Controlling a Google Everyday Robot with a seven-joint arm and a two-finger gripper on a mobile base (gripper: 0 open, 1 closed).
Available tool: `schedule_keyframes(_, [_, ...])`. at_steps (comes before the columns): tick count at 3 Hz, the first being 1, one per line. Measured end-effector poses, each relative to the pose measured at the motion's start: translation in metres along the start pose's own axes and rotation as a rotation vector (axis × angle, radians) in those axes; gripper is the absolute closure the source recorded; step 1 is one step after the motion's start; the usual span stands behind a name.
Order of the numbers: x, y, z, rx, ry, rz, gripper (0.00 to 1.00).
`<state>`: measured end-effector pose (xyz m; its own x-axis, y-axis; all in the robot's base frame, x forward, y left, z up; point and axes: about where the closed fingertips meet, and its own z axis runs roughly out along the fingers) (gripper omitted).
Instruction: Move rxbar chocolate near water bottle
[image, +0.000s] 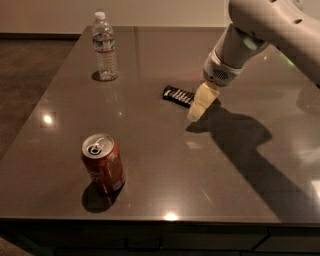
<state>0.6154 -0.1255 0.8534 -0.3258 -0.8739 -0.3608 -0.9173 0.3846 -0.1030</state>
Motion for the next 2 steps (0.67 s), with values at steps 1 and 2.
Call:
schedule_keyframes(1, [-0.0106, 0.0019, 0.0133, -0.02, 0.004, -0.004, 0.0])
schedule_keyframes(2, [-0.0184, 0.004, 0.0224, -0.038, 0.004, -0.009, 0.18])
